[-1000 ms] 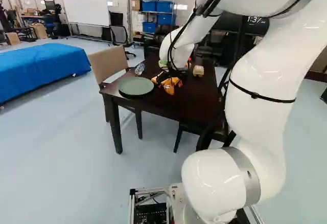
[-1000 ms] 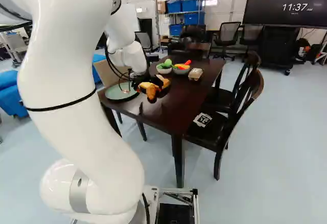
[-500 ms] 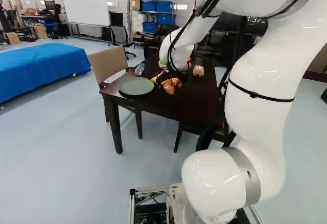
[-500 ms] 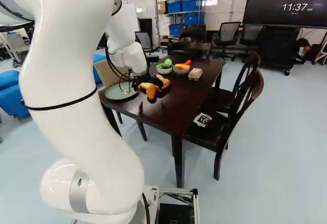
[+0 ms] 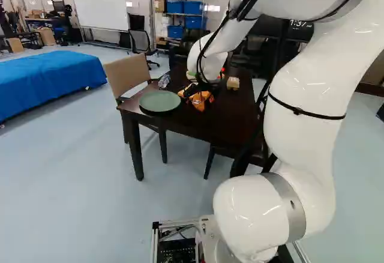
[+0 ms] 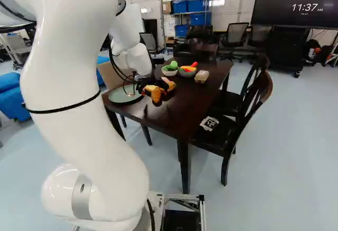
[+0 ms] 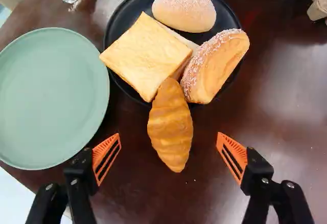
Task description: Move the croissant to the empty plate
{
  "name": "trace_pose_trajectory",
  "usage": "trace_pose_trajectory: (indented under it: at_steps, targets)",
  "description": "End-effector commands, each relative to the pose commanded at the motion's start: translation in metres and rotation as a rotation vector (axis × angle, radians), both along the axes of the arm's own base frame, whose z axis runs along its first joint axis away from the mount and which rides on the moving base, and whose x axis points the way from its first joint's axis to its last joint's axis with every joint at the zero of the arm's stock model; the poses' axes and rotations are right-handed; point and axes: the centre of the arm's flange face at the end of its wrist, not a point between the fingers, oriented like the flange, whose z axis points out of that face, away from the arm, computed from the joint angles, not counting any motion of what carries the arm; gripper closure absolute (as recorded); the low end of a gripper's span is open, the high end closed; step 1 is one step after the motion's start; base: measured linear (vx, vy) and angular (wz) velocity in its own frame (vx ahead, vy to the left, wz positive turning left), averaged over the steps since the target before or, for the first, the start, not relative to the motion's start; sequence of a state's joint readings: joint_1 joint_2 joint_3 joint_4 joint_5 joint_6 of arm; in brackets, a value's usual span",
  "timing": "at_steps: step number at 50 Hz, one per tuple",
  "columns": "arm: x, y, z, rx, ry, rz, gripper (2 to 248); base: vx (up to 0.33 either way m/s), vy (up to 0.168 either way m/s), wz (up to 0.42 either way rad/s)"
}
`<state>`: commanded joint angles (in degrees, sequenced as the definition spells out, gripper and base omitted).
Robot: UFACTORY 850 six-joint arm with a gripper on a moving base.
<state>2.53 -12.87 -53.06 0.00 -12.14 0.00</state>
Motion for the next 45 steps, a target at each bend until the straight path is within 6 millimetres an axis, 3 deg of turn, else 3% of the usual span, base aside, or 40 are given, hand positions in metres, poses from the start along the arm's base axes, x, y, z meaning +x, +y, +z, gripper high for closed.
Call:
trace_pose_trajectory:
  at_steps: [25, 45]
  targets:
    - [0.016, -0.002, 0.0, 0.0, -0.007, -0.006, 3, 0.0, 0.0, 0.0]
    - [0.017, -0.003, 0.0, 0.0, -0.007, -0.007, 3, 0.0, 0.0, 0.0]
